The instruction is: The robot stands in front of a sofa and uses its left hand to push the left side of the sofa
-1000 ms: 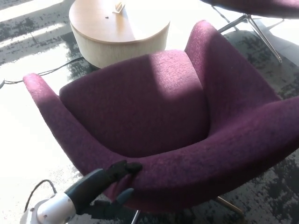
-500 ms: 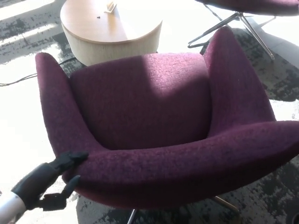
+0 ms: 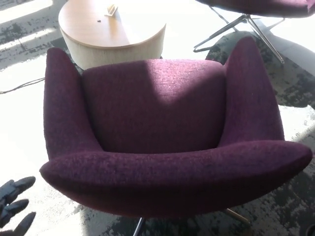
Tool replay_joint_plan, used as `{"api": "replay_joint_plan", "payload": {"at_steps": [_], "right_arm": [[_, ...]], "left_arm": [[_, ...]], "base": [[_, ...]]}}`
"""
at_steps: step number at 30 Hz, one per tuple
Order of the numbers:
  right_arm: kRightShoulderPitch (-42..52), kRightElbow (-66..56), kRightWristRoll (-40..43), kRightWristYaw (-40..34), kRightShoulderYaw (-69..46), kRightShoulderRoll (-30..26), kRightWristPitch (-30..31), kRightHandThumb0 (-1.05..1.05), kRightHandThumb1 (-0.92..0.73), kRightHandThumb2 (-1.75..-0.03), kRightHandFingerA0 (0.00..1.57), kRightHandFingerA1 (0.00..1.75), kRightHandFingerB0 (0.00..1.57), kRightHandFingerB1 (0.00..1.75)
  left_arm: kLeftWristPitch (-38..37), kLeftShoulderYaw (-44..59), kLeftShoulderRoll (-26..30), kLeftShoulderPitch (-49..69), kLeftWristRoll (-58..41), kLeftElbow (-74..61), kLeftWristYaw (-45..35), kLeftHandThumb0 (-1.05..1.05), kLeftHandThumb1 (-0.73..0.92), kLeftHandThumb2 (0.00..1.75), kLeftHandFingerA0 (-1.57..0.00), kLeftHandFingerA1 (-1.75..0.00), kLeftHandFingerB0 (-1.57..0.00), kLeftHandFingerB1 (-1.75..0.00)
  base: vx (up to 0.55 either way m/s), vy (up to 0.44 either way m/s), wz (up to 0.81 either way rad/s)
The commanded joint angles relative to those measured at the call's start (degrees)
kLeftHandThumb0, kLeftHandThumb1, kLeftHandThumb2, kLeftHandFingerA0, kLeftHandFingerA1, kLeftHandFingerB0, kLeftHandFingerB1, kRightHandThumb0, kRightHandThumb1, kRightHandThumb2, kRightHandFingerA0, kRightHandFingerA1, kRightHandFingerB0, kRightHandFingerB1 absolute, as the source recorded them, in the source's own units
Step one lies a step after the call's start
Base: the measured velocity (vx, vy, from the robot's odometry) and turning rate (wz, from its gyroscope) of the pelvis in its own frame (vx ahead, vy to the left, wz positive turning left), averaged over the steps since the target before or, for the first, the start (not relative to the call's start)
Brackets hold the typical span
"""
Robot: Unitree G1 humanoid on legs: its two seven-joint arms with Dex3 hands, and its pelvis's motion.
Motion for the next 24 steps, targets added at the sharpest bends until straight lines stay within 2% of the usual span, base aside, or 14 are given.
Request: {"api": "replay_joint_plan", "payload": {"at_steps": [1,2,5,7,8,9,12,16,17,18,19,20,22,24], "right_arm": [[0.6,0.2,1.5,0.8,-0.8,-0.1,-0.5,-0.65,-0.69,-0.62,0.64,0.42,0.52,0.36],[0.6,0.1,1.7,1.0,-0.9,-0.1,-0.4,-0.65,-0.69,-0.63,0.64,0.42,0.51,0.36],[0.6,0.0,1.7,1.3,-1.3,-0.1,-0.2,-0.63,-0.69,-0.62,0.65,0.44,0.53,0.36],[0.8,0.3,1.4,1.0,-1.2,-0.3,-0.3,-0.63,-0.70,-0.62,0.65,0.43,0.53,0.36],[0.9,0.2,0.8,0.8,-0.8,-0.5,-0.7,-0.62,-0.71,-0.63,0.65,0.43,0.51,0.36],[1.1,0.2,0.6,0.7,-0.6,-0.6,-0.9,-0.62,-0.70,-0.62,0.65,0.42,0.51,0.36],[1.2,0.2,0.7,0.5,-0.6,-0.4,-0.9,-0.64,-0.56,-0.93,0.55,0.55,0.44,0.51],[1.1,0.5,0.8,0.3,-0.6,0.0,-1.0,-0.63,-0.70,-0.63,0.64,0.41,0.52,0.36],[1.3,0.5,1.2,0.8,-0.9,0.2,-1.2,-0.62,-0.70,-0.63,0.63,0.42,0.51,0.36],[1.3,0.5,1.6,1.2,-1.1,0.4,-1.3,-0.60,-0.70,-0.62,0.65,0.45,0.53,0.37],[1.3,0.6,1.8,1.5,-1.4,0.6,-1.4,-0.60,-0.70,-0.62,0.65,0.45,0.53,0.37],[1.3,0.6,1.8,1.7,-1.3,0.6,-1.3,-0.60,-0.69,-0.62,0.66,0.45,0.52,0.36],[1.2,0.7,2.2,2.4,-1.6,0.9,-0.9,-0.59,-0.69,-0.62,0.65,0.44,0.51,0.36],[1.2,1.2,1.3,2.0,-1.0,0.5,-1.5,-0.58,-0.72,-0.63,0.63,0.42,0.51,0.37]], "left_arm": [[-2.0,2.5,1.4,1.5,-2.8,2.1,-2.6,-0.35,0.53,1.12,-0.02,-0.49,0.00,-0.46],[-1.9,2.8,1.3,1.6,-3.0,2.2,-2.8,-0.77,0.92,0.75,-0.15,-0.34,-0.15,-0.29],[-2.4,3.9,0.3,2.0,-3.8,2.9,-3.2,-0.35,0.54,1.13,-0.01,-0.49,0.00,-0.46],[-2.8,4.4,-0.4,2.7,-4.4,4.3,-3.4,-0.77,0.92,0.75,-0.16,-0.35,-0.13,-0.29],[-2.1,4.7,-1.0,3.1,-4.4,4.4,-2.6,-0.36,0.52,1.11,-0.01,-0.48,0.00,-0.46],[-1.9,5.1,-1.6,3.6,-4.7,4.6,-2.0,-0.77,0.92,0.70,-0.23,-0.35,-0.20,-0.29],[-2.7,6.0,-4.3,4.8,-5.3,5.8,-1.1,-0.73,0.92,0.70,-0.23,-0.37,-0.20,-0.31],[-2.7,5.5,-7.3,6.5,-5.7,7.1,-2.8,-0.73,0.92,0.73,-0.22,-0.38,-0.17,-0.31],[-3.0,5.1,-7.8,7.0,-5.3,7.5,-3.1,-0.35,0.57,1.14,-0.02,-0.48,0.00,-0.47],[-3.2,4.9,-8.6,7.4,-5.3,8.1,-3.1,-0.76,0.92,0.71,-0.23,-0.38,-0.16,-0.30],[-3.5,4.9,-9.5,7.8,-5.4,8.7,-2.9,-0.76,0.92,0.71,-0.23,-0.38,-0.16,-0.30],[-2.1,4.3,-11.0,8.8,-5.4,9.3,-2.9,-0.35,0.54,1.12,-0.02,-0.48,0.00,-0.47],[-4.1,2.7,-12.0,9.9,-2.8,11.5,-0.6,-0.77,0.92,0.73,-0.26,-0.35,-0.18,-0.29],[-11.0,-2.2,-10.1,9.1,5.4,16.5,5.2,-0.75,0.92,0.78,-0.22,-0.39,-0.15,-0.32]], "base": [[0.00,0.000,0.00],[0.00,0.000,0.07],[0.00,0.000,0.00],[0.00,0.000,0.00],[0.00,0.000,0.00],[0.00,0.000,0.00],[0.00,0.000,0.00],[0.00,0.000,0.00],[0.00,0.000,0.00],[0.00,0.000,0.00],[0.00,0.000,0.00],[0.00,0.000,0.00],[0.00,0.000,0.00],[0.00,0.000,0.00]]}}
